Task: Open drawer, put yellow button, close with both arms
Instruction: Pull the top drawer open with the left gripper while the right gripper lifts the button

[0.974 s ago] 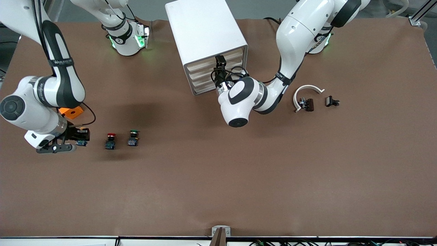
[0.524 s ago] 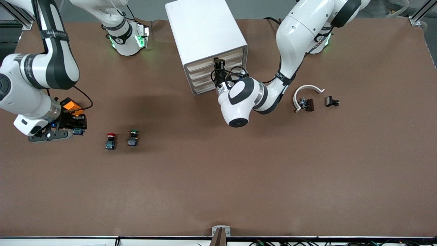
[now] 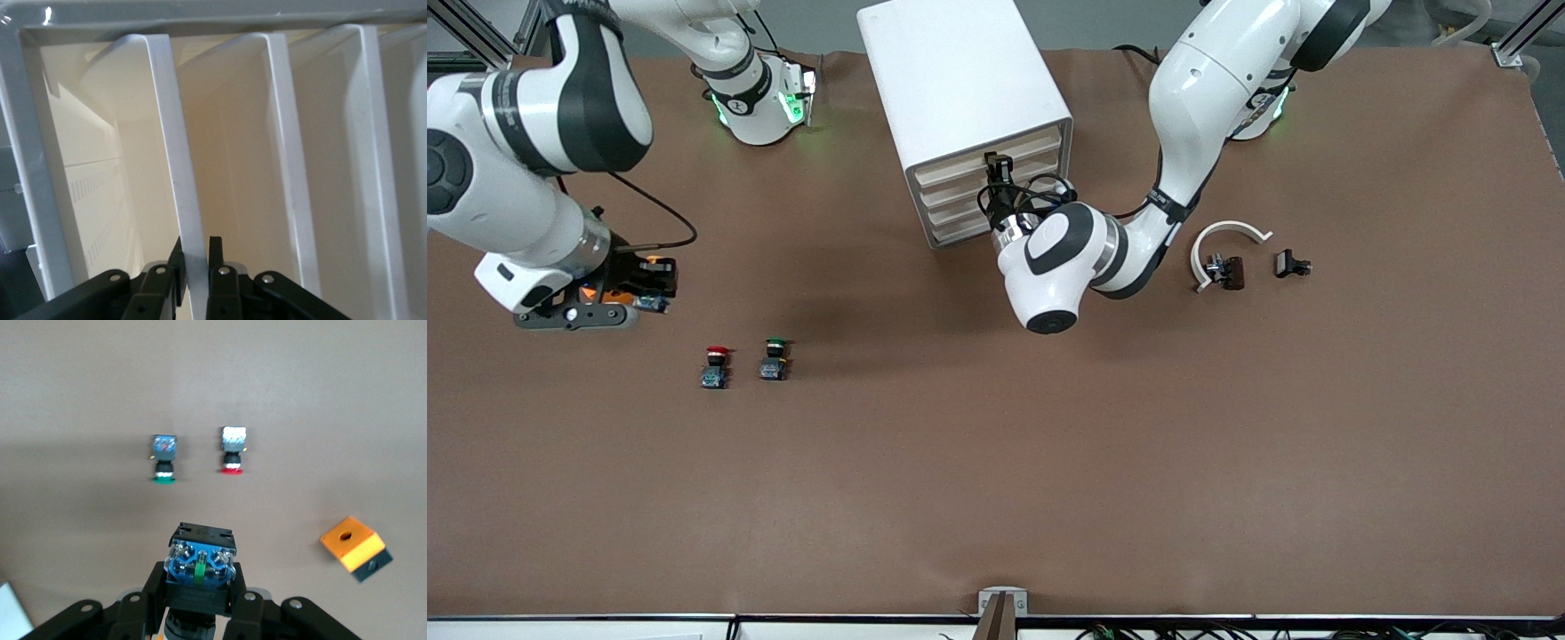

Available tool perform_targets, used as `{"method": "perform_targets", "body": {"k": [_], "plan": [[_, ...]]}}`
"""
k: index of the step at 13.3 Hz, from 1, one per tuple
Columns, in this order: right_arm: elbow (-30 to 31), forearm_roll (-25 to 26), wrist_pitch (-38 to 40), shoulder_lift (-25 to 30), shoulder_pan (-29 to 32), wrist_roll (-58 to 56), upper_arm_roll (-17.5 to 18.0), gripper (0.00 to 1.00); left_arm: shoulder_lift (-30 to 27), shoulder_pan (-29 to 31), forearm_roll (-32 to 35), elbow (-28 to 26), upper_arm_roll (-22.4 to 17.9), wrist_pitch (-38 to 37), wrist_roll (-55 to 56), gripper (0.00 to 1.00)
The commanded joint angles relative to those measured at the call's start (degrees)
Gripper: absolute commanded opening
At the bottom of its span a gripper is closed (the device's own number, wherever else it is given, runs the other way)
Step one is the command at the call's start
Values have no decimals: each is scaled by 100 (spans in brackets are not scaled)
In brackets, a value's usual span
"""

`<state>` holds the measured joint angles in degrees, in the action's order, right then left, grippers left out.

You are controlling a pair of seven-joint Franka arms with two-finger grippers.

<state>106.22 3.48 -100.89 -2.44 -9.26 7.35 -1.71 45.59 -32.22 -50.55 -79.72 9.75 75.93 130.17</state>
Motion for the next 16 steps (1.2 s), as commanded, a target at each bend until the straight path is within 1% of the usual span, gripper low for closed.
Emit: {"method": "perform_targets", "body": {"k": [1, 3, 5, 10, 12, 13, 14, 15, 16], "plan": [[-531, 12, 708, 24, -426, 765, -31, 18, 29, 312, -43, 53, -61, 18, -132, 0], [-821, 12, 999, 24, -848, 1415, -40, 18, 29, 505, -43, 53, -61, 79, -132, 0], [-971, 12, 1158, 15, -1208, 2031, -40, 18, 29, 664, -43, 53, -70, 219, -149, 0], [-1086, -31, 1185, -11, -2412, 4243, -31, 19, 38, 822, -43, 53, -193, 764, -220, 0], [-1173, -251, 1159, -55, -2913, 5202, -40, 19, 38, 910, -43, 53, -193, 896, -229, 2], [-1243, -295, 1115, -151, -3115, 5624, -40, 19, 46, 963, -43, 53, -193, 897, -237, 12], [-1392, -435, 1071, -326, -3283, 6020, -40, 18, 47, 972, -43, 53, -193, 897, -264, 15], [-1559, -601, 1036, -510, -3354, 6320, -40, 18, 47, 1016, -43, 53, -184, 897, -264, 49], [-1691, -768, 984, -686, -3381, 6566, -40, 18, 38, 1033, -43, 53, -184, 897, -264, 99]]}}
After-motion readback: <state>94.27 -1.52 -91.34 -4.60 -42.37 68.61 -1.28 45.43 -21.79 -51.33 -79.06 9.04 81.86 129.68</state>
